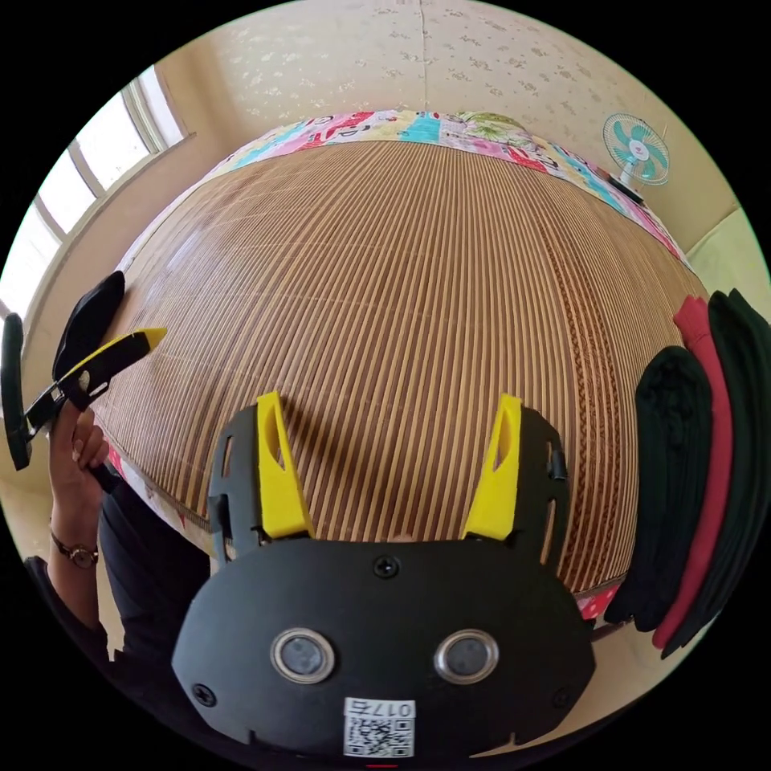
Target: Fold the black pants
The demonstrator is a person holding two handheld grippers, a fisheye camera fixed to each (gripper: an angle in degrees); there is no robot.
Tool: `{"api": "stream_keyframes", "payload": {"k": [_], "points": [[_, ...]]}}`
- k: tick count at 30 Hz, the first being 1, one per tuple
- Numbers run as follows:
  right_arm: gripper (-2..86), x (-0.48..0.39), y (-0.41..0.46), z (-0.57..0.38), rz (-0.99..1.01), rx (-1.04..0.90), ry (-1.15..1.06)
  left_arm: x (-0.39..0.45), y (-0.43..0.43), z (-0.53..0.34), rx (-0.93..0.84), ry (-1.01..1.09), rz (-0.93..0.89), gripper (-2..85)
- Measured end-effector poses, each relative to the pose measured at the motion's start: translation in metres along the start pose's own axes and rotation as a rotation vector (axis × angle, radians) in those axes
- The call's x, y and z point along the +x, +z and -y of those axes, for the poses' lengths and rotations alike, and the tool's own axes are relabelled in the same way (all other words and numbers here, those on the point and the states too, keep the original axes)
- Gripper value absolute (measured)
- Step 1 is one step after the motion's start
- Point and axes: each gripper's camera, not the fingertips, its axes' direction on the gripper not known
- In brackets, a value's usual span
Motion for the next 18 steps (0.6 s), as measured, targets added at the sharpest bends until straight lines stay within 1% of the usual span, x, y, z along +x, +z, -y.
{"api": "stream_keyframes", "payload": {"k": [2, 3, 6, 8, 9, 11, 12, 14, 15, 16, 17, 18], "points": [[26.2, 0.002, -0.011, -0.02, -0.001, 0.035, 0.033, 0.004, -0.021, -0.012, 0.041, 0.035, -0.017, 20.1], [25.8, 0.002, -0.014, -0.024, -0.017, 0.033, 0.039, 0.009, -0.036, -0.02, 0.066, 0.063, -0.011, 20.1], [22.3, 0.005, -0.041, -0.05, -0.127, 0.056, 0.02, 0.02, -0.066, -0.037, 0.111, 0.118, -0.035, 19.5], [16.4, 0.022, -0.092, -0.078, -0.189, 0.263, 0.063, 0.024, -0.078, -0.046, 0.123, 0.139, -0.076, 18.8], [15.6, 0.029, -0.108, -0.085, -0.194, 0.323, 0.088, 0.026, -0.083, -0.051, 0.121, 0.146, -0.103, 18.6], [14.4, 0.071, -0.178, -0.12, -0.251, 0.546, 0.206, 0.027, -0.088, -0.057, 0.114, 0.152, -0.137, 18.5], [14.4, 0.085, -0.195, -0.128, -0.282, 0.58, 0.257, 0.028, -0.091, -0.06, 0.112, 0.156, -0.161, 18.4], [14.4, 0.141, -0.256, -0.162, -0.391, 0.685, 0.407, 0.027, -0.094, -0.063, 0.115, 0.152, -0.19, 18.3], [14.4, 0.155, -0.269, -0.17, -0.422, 0.705, 0.438, 0.027, -0.096, -0.065, 0.114, 0.153, -0.203, 18.3], [14.7, 0.184, -0.29, -0.185, -0.499, 0.725, 0.512, 0.028, -0.097, -0.065, 0.11, 0.156, -0.209, 18.3], [14.9, 0.213, -0.301, -0.193, -0.565, 0.704, 0.582, 0.029, -0.096, -0.065, 0.094, 0.168, -0.222, 18.3], [15.1, 0.229, -0.303, -0.194, -0.58, 0.669, 0.611, 0.032, -0.095, -0.064, 0.07, 0.188, -0.241, 18.2]]}}
